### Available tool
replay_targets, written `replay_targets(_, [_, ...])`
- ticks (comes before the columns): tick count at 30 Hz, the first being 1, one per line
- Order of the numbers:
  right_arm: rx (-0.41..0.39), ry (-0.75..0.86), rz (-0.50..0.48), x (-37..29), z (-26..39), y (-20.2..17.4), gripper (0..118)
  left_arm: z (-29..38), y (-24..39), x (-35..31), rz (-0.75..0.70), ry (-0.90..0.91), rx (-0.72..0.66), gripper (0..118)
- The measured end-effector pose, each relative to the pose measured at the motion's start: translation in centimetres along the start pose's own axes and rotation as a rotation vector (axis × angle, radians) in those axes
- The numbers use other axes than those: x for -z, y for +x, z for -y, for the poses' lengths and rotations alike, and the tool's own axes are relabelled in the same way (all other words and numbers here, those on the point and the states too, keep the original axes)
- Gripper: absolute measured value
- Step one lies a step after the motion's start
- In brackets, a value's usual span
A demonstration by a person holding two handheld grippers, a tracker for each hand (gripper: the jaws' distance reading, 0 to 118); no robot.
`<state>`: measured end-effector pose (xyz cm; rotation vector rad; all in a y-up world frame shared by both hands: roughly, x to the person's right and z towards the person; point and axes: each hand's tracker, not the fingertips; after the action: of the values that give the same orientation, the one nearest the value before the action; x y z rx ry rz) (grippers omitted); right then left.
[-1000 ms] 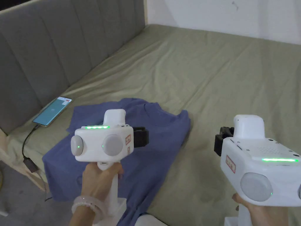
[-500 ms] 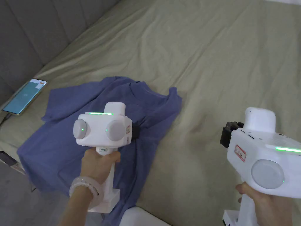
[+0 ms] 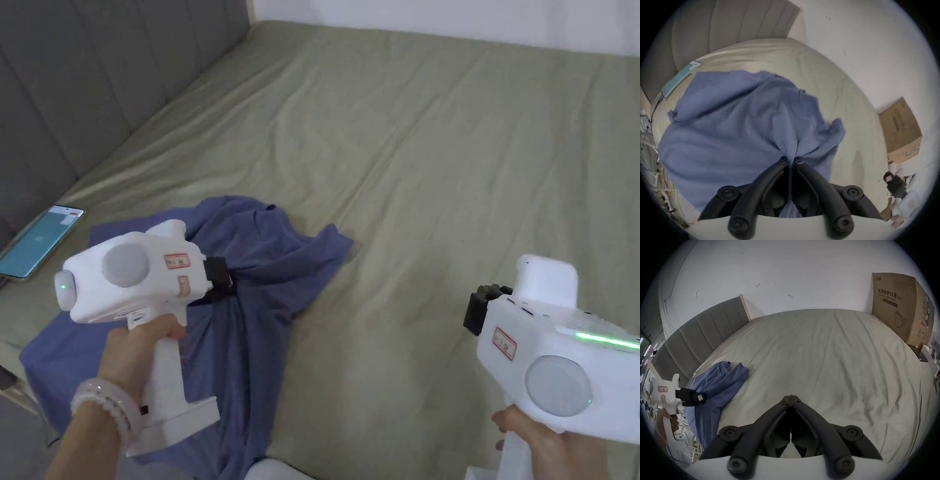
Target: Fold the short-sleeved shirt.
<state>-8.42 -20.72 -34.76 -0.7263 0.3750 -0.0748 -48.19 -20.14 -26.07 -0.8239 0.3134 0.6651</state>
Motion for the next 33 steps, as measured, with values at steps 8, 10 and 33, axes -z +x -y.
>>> replay_targets(8, [0.064,0.075,0.012,-4.3,-2.0,2.3,0,-5.3,10.0,-5.6,0.044,0.126,0.182,2])
replay_targets(10, [0.076,0.106,0.03,-5.4,-2.4,3.4,0,-6.2,13.5,-7.3,0.107,0.164,0.227,2])
replay_targets(33, [0.321,0.272,0.454,-20.4,0.8,23.7,0,19.2,37.4,3.2,0.469,-0.28,0.647,2])
